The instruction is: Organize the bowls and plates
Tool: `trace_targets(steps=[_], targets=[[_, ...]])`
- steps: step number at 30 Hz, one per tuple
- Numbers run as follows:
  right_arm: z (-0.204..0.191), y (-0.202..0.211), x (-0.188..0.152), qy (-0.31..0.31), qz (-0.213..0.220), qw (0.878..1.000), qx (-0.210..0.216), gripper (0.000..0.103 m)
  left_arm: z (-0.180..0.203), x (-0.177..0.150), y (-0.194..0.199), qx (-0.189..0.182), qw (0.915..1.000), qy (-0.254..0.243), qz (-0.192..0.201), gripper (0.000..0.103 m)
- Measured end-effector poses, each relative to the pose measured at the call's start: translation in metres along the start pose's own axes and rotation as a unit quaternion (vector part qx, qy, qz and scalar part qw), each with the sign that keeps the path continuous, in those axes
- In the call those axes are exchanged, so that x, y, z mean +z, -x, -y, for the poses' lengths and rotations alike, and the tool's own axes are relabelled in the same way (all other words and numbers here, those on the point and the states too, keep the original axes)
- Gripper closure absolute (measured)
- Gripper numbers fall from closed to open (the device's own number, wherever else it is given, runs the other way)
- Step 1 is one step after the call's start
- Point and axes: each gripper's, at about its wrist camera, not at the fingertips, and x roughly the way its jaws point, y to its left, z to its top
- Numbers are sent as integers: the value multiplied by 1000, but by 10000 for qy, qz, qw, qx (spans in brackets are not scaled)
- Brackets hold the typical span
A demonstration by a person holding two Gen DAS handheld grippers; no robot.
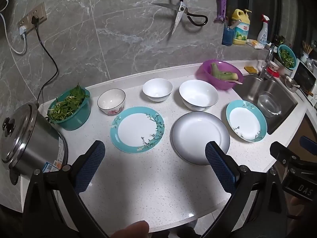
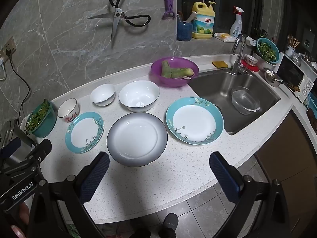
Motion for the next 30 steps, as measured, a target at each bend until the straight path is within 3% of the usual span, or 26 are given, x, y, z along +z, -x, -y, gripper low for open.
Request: trace_targets(steps=[30], targets=[[-7, -11, 1, 4, -61, 10000, 17, 0, 1, -4, -11, -16, 10000, 37, -81, 0]])
